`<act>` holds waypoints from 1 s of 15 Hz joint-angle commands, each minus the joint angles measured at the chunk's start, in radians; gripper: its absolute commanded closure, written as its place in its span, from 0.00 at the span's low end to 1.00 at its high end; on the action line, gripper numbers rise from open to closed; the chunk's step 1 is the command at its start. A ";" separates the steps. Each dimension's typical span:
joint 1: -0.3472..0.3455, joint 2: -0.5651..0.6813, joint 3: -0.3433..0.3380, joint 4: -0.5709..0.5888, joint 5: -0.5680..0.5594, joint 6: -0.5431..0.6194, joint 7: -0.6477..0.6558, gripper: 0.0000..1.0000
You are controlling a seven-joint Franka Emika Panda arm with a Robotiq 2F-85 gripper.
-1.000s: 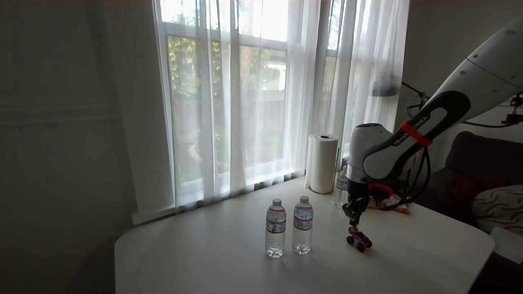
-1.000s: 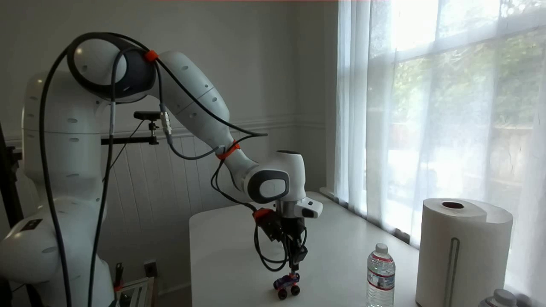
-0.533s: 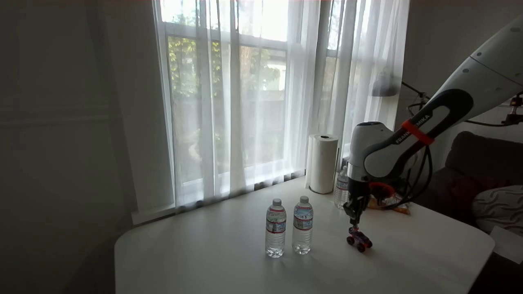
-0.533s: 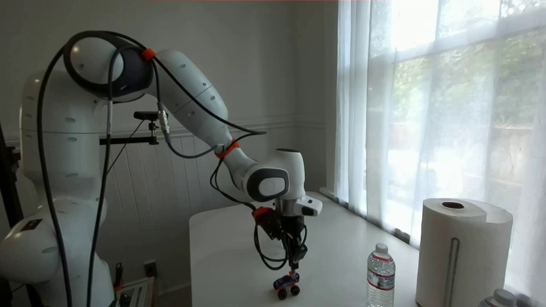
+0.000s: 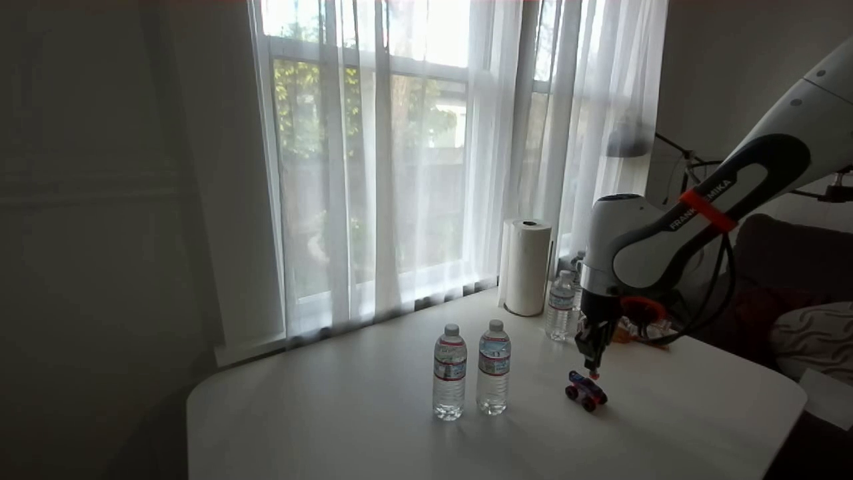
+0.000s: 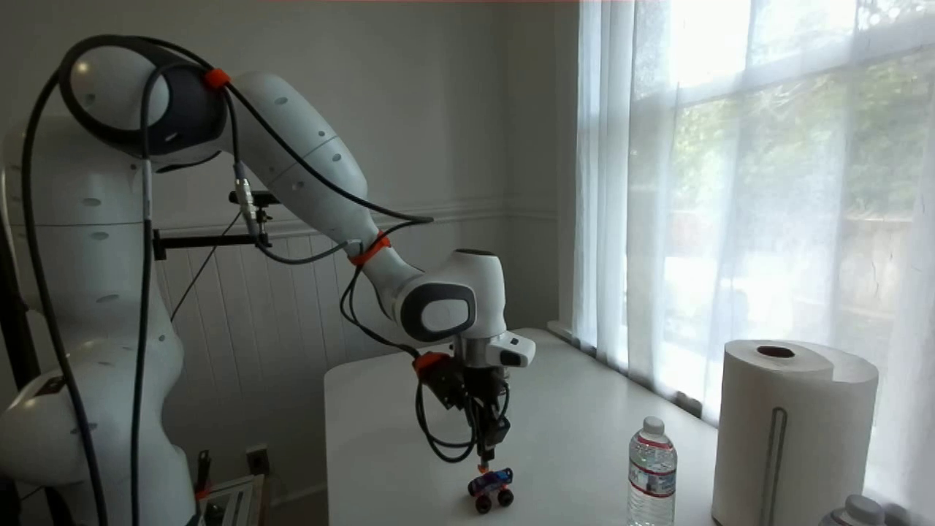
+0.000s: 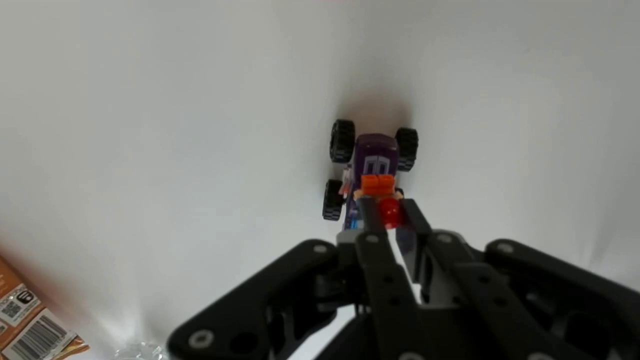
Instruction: Remove the orange object on top of the toy car and place it on the table
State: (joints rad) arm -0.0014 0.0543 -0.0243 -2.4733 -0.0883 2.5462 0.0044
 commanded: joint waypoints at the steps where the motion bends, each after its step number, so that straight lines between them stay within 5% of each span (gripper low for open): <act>1: -0.010 -0.109 0.002 -0.096 0.032 -0.021 -0.057 0.97; 15: -0.021 -0.143 -0.035 -0.272 0.119 0.148 -0.164 0.97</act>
State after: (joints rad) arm -0.0153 -0.0766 -0.0507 -2.7035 -0.0073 2.6249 -0.1049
